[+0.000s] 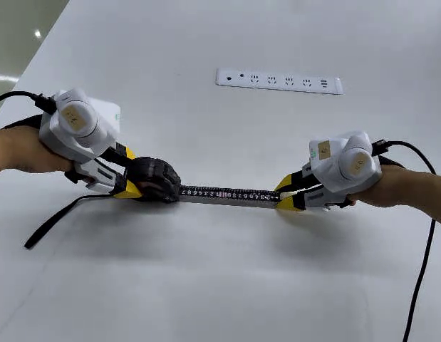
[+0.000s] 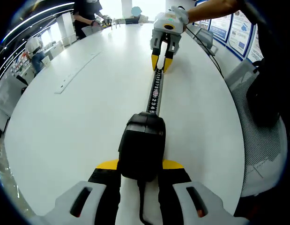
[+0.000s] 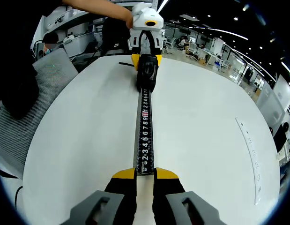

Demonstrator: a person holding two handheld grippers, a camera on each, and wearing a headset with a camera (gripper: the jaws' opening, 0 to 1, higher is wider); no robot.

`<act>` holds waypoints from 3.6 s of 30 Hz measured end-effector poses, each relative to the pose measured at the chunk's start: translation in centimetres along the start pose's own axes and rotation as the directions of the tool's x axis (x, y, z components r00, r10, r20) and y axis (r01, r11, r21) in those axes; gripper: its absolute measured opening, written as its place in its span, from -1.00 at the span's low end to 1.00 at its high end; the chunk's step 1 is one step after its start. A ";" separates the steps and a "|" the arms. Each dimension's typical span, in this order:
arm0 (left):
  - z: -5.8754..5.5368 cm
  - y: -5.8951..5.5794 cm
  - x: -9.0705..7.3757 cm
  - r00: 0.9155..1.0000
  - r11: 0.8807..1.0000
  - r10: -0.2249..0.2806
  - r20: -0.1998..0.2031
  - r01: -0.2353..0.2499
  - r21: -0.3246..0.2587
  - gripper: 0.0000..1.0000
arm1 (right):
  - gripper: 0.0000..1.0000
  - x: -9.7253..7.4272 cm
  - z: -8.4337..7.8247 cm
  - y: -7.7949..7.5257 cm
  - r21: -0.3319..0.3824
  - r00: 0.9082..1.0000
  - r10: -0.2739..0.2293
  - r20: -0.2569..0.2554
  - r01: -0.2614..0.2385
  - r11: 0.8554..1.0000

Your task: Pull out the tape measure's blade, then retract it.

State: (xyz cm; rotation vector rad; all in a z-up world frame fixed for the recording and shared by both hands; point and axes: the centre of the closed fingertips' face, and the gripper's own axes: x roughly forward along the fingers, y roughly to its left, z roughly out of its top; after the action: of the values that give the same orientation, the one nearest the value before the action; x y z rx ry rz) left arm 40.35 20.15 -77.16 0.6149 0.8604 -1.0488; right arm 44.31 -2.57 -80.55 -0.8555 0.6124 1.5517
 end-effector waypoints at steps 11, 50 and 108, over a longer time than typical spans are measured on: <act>0.2 0.1 0.1 1.000 1.000 0.000 -0.001 0.000 -0.001 -0.50 | -0.84 -0.9 -1.3 0.2 -0.004 0.999 0.001 -0.036 -0.001 1.000; 0.1 -0.1 0.1 0.999 1.000 0.016 -0.033 -0.016 0.017 -0.47 | -0.78 -3.1 -3.6 0.5 0.038 0.993 -0.008 -0.116 0.013 0.999; -0.9 -1.7 -1.7 0.996 0.992 0.082 -0.024 -0.084 -0.099 0.23 | -0.04 -6.2 -4.0 1.6 0.152 0.986 -0.139 -0.089 0.151 0.977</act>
State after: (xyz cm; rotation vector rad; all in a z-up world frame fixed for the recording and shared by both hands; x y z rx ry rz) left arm 38.12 21.02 -76.29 0.5729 0.8921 -0.9209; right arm 43.64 -9.65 -78.05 -0.8239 0.7041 1.3248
